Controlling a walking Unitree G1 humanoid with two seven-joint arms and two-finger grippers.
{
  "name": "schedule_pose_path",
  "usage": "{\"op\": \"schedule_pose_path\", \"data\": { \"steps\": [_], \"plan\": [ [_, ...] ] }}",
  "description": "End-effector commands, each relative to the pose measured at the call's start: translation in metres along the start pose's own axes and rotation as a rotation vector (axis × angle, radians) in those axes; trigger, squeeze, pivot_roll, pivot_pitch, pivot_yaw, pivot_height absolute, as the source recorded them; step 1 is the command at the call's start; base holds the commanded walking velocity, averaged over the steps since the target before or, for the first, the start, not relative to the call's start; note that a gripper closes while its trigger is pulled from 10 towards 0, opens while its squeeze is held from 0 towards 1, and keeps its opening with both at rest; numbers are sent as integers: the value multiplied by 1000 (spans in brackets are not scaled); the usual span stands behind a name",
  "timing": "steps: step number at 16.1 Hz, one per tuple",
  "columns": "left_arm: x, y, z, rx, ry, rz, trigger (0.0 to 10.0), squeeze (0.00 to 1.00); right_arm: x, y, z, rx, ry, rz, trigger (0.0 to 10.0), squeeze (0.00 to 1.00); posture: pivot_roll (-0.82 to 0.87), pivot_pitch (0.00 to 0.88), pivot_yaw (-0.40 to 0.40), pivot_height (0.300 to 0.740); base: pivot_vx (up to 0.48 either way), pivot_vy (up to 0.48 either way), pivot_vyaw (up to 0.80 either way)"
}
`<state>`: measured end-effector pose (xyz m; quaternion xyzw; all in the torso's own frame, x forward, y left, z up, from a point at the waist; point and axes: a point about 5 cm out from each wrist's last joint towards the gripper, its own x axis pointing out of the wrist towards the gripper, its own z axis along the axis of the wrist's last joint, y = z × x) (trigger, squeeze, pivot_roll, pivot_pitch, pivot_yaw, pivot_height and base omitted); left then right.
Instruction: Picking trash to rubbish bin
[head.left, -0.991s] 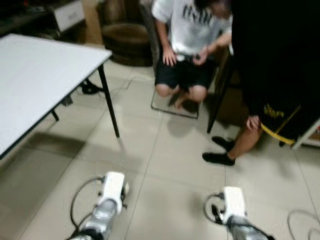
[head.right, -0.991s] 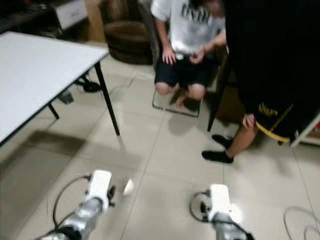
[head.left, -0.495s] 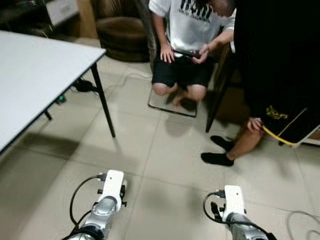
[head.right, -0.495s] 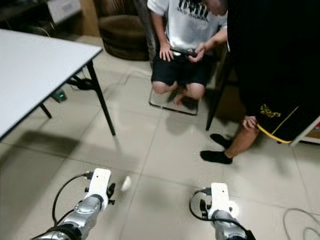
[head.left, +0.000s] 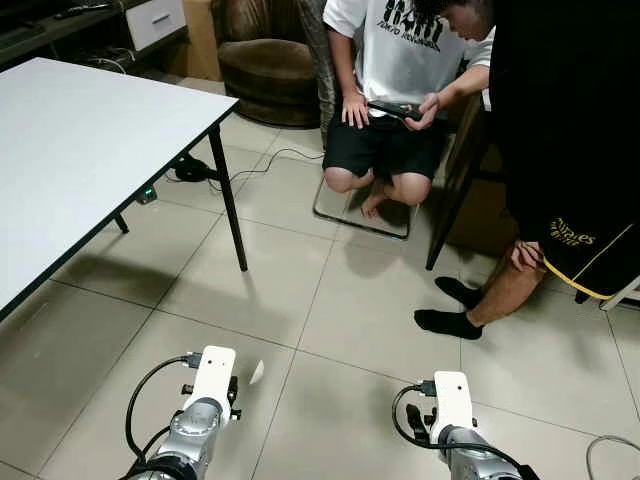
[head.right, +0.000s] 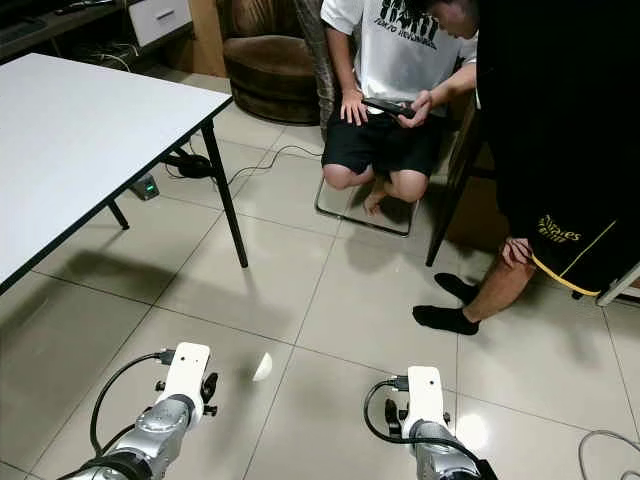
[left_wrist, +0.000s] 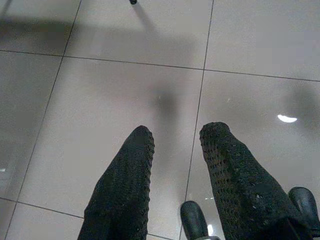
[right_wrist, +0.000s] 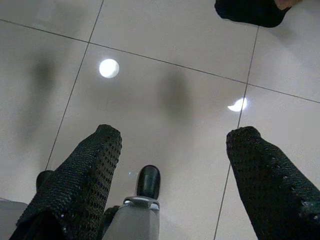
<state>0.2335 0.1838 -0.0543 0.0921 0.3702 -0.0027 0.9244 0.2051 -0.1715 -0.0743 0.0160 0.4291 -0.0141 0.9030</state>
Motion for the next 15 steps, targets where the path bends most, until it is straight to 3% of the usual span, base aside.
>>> {"op": "schedule_pose_path", "data": {
  "steps": [1, 3, 5, 6, 7, 9, 13, 15],
  "plan": [
    [0, 0, -1, 8, 5, 5, 10000, 0, 0, -4, -1, -2, 3, -11, 10000, 0, 35, 36, -26, 740, 0, 0, 0],
    [1, 1, 8, 9, -43, 11, 10000, 0, 1, -4, 8, 3, -30, -8, 10000, 0, 34, 43, -29, 740, 0, 0, 0],
    [3, 3, 27, -8, -123, 23, 10000, 0, 3, -5, 32, 12, -132, -20, 10000, 0, 37, 47, -33, 740, 0, 0, 0],
    [5, 5, 54, -37, -231, 26, 10000, 0, 3, -6, 61, 17, -247, -20, 10000, 0, 23, 56, -33, 740, 0, 0, 0],
    [6, 6, 69, -45, -287, 25, 10000, 0, 3, -7, 75, 37, -297, -21, 10000, 0, 23, 57, -33, 740, 0, 0, 0],
    [3, 8, 118, 21, -462, 36, 10000, 0, -3, -11, 125, 23, -466, -29, 10000, 0, 21, 55, -39, 740, 0, 0, 0],
    [-12, 6, 173, 78, -718, 45, 10000, 0, -27, -10, 201, 22, -777, -67, 10000, 0, 13, 55, -46, 740, 0, 0, 0],
    [-23, 9, 194, 16, -837, 52, 10000, 0, -42, -4, 226, -17, -913, -68, 10000, 0, 10, 59, -49, 740, 0, 0, 0]
  ]
}}
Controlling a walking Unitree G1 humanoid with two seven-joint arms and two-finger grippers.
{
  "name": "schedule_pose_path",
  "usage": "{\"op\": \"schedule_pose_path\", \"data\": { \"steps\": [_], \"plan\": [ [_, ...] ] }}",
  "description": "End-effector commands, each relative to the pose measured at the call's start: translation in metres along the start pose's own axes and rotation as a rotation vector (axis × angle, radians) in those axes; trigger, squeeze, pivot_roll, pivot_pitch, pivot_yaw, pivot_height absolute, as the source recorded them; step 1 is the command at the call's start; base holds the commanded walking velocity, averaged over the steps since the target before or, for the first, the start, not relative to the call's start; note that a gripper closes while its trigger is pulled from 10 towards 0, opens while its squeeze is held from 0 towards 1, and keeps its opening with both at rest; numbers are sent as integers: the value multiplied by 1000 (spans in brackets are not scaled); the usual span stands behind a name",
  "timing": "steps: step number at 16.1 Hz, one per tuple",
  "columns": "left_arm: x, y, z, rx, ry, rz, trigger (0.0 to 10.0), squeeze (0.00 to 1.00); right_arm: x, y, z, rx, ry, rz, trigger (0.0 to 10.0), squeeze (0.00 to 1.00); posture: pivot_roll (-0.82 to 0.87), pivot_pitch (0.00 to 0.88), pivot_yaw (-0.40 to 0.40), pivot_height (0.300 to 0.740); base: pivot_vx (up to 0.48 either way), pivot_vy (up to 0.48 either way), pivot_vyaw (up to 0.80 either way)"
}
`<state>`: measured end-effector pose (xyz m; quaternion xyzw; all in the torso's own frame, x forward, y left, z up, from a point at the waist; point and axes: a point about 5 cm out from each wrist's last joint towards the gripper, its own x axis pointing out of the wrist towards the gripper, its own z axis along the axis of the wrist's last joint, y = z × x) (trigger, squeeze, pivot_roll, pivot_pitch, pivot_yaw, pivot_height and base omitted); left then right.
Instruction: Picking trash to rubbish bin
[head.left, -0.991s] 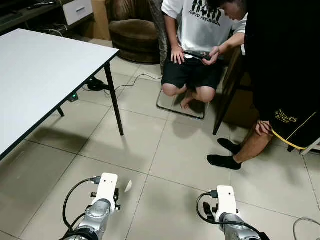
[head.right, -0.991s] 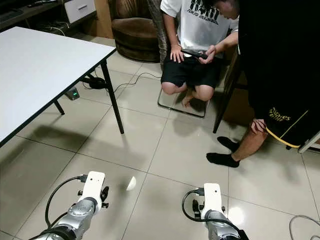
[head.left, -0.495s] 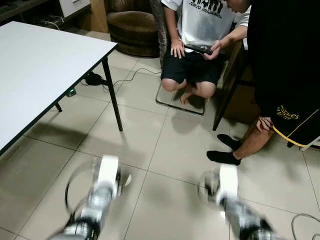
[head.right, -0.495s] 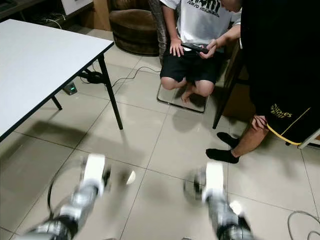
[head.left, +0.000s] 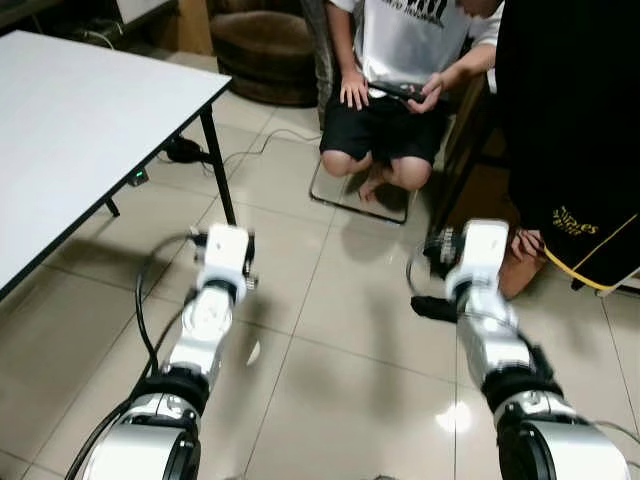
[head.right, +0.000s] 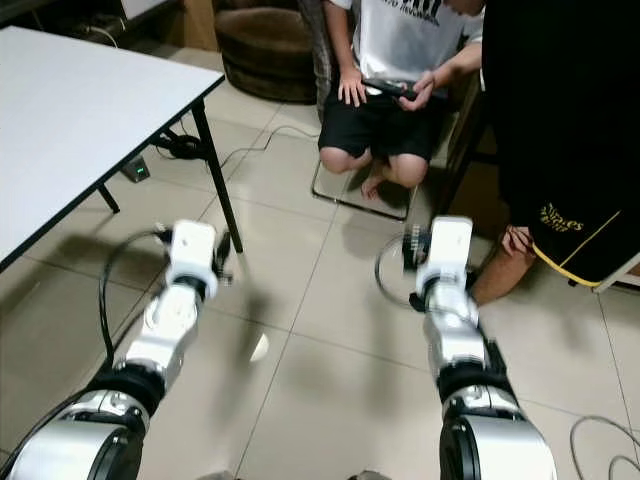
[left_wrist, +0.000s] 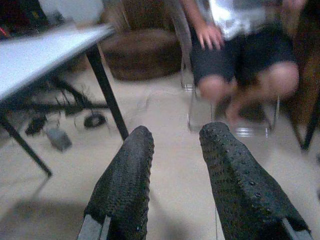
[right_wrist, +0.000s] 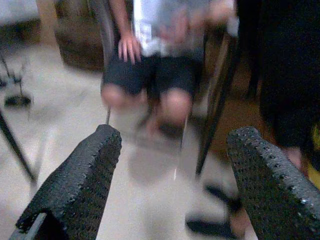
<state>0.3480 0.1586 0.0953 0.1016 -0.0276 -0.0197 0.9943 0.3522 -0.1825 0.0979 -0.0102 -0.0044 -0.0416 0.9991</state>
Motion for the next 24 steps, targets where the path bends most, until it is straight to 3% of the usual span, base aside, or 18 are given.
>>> {"op": "schedule_pose_path", "data": {
  "steps": [1, 3, 8, 13, 24],
  "plan": [
    [5, 3, 18, -40, -90, 19, 10000, 0, 4, 1, 19, -12, -96, -1, 10000, 0, 10, 62, -50, 740, 0, 0, 0],
    [4, 8, 47, -129, -230, 52, 10000, 0, 3, 3, 53, -15, -258, -27, 10000, 0, 7, 64, -50, 740, 0, 0, 0],
    [-6, -1, 74, -119, -336, 15, 10000, 0, -6, 10, 82, -12, -358, -44, 10000, 0, 4, 62, -55, 740, 0, 0, 0],
    [-6, -8, 74, -107, -299, 0, 10000, 0, -6, 29, 83, 16, -302, -9, 10000, 0, 6, 49, -64, 740, 0, 0, 0],
    [-4, -17, 75, -58, -266, -57, 10000, 0, -8, 40, 86, 27, -285, 23, 10000, 0, 5, 12, -44, 740, 0, 0, 793]
  ]
}}
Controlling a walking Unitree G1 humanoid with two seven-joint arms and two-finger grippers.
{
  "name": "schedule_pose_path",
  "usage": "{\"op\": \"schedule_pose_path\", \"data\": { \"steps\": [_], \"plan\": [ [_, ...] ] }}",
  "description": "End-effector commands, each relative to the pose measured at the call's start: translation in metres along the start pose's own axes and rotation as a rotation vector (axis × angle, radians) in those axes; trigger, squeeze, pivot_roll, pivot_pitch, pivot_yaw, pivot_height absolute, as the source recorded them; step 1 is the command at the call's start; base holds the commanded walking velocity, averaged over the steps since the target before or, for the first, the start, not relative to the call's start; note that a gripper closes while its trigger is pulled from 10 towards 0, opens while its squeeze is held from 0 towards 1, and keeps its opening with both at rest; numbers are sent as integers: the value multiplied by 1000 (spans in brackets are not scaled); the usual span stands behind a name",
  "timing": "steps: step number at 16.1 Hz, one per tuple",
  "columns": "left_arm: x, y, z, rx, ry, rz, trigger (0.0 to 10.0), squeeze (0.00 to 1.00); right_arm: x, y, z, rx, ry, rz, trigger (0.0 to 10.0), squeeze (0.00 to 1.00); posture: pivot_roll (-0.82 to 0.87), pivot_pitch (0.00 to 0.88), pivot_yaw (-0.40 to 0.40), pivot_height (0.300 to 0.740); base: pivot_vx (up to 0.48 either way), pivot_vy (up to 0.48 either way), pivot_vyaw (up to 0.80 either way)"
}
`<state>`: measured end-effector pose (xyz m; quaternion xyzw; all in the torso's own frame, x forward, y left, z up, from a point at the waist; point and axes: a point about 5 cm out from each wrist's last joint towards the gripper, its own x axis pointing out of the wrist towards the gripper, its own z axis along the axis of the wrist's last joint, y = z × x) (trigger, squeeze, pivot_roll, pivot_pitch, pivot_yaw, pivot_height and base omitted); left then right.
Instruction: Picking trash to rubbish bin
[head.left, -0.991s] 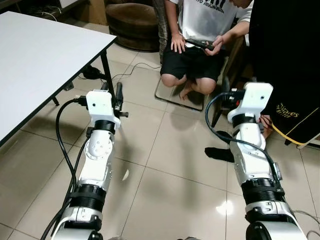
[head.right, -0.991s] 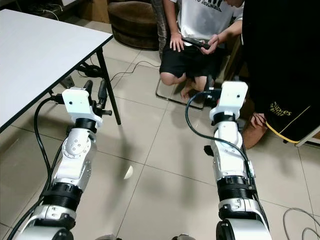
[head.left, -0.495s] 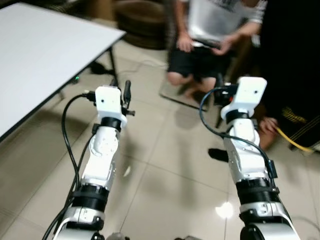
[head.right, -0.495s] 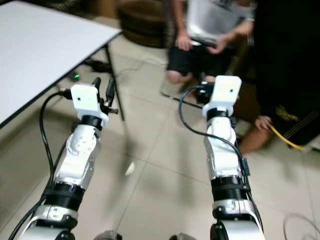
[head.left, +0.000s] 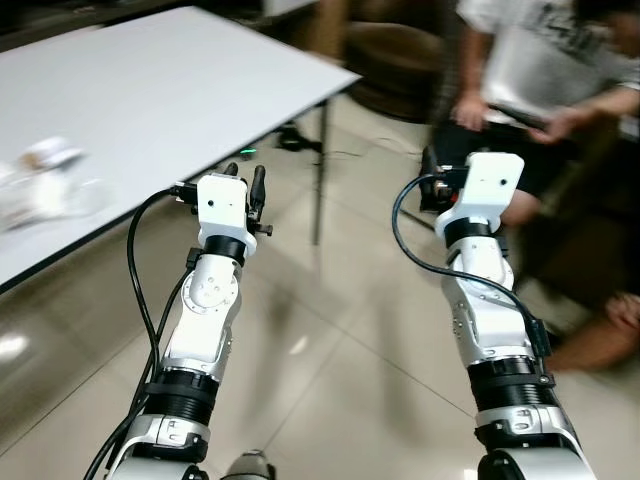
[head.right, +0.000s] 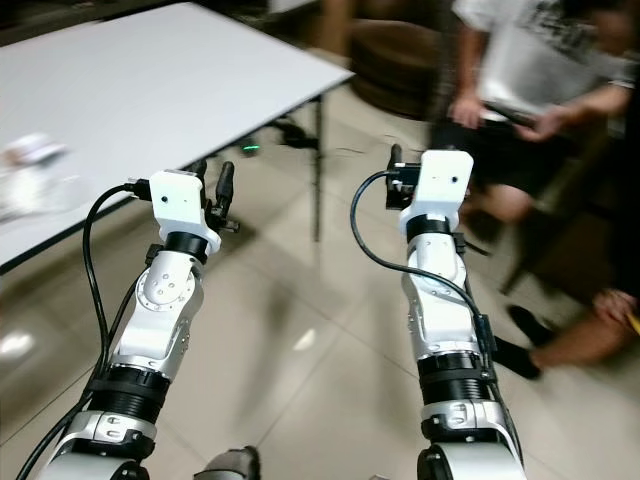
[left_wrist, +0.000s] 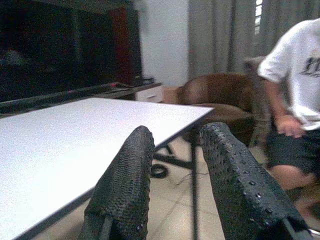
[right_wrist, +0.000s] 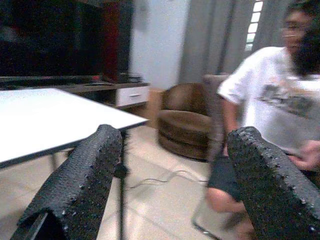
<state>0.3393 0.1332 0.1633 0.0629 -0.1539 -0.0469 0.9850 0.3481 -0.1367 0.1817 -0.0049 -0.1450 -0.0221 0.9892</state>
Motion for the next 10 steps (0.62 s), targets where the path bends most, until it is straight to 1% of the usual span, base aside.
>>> {"op": "schedule_pose_path", "data": {
  "steps": [1, 4, 10],
  "plan": [
    [0, -8, 2, 11, -4, -37, 10000, 0, -1, -3, 2, 7, -2, -10, 10000, 0, 4, 8, -42, 740, 0, 0, 794],
    [0, -12, 1, 21, 3, -50, 10000, 0, -2, -2, 1, 12, 2, -4, 10000, 0, 2, 8, -40, 740, 0, 0, 794],
    [-1, -15, 1, 23, 8, -65, 10000, 0, -4, -1, 1, 27, 11, -4, 10000, 0, 2, 15, -39, 740, 0, 0, 794]
  ]
}}
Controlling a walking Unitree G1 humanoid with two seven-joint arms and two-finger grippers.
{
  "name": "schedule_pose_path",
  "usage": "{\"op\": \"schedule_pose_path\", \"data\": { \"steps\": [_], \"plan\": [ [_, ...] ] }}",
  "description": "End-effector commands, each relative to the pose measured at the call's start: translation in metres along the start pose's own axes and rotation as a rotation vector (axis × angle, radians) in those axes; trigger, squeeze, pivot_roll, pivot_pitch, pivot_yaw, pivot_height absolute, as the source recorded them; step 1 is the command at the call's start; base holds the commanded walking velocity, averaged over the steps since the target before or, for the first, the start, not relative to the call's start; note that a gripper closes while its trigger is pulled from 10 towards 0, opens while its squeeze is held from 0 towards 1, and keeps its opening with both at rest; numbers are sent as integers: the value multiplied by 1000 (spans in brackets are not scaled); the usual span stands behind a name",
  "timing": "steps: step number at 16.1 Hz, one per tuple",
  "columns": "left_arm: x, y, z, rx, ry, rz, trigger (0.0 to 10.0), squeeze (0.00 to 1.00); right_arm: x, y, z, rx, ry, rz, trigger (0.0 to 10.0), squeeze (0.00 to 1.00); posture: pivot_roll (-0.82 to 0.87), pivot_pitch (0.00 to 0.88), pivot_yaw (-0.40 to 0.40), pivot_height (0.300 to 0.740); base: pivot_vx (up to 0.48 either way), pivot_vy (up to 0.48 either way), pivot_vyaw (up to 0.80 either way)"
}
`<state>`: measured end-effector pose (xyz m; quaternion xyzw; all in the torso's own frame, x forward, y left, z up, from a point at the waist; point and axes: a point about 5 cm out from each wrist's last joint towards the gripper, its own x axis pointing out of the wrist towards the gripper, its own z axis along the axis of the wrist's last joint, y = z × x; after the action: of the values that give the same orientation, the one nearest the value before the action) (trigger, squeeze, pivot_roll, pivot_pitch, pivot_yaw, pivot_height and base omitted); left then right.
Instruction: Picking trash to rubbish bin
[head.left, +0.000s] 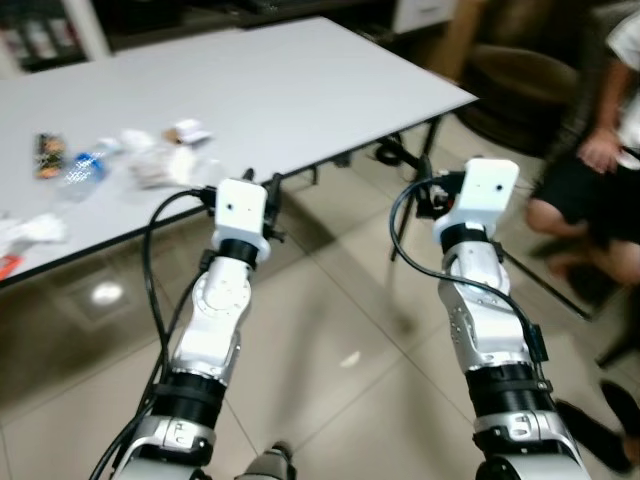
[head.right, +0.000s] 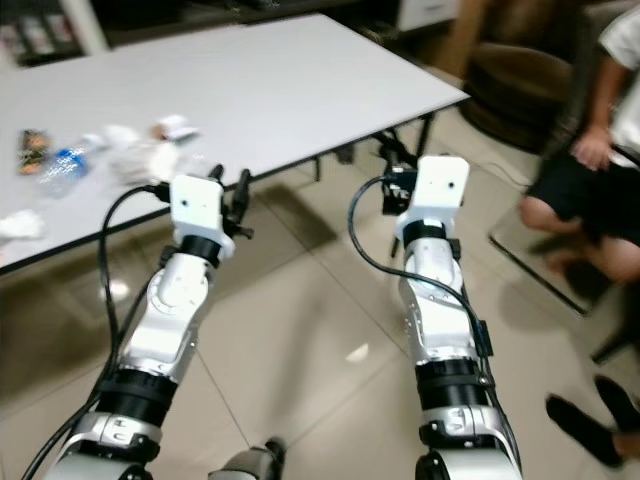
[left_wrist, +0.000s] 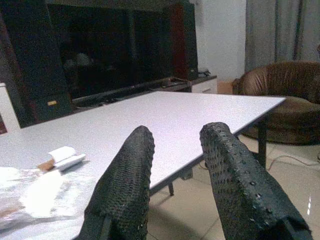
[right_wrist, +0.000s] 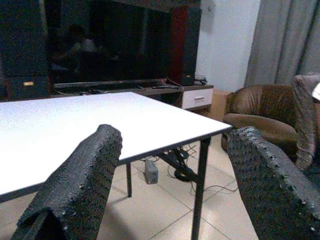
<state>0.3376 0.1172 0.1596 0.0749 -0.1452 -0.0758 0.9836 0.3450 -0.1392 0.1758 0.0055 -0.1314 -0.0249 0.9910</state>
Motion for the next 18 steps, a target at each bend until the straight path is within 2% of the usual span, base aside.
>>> {"op": "schedule_pose_path", "data": {
  "steps": [1, 18],
  "plan": [
    [0, 0, 3, 9, -5, -10, 10000, 0, 1, 2, 6, 9, -15, 5, 10000, 0, 3, 21, -39, 740, 0, 0, 794],
    [1, -4, 4, -2, 11, -26, 10000, 0, 0, 1, 4, 31, 3, 1, 10000, 0, 7, 65, -40, 740, 0, 0, 794]
  ]
}}
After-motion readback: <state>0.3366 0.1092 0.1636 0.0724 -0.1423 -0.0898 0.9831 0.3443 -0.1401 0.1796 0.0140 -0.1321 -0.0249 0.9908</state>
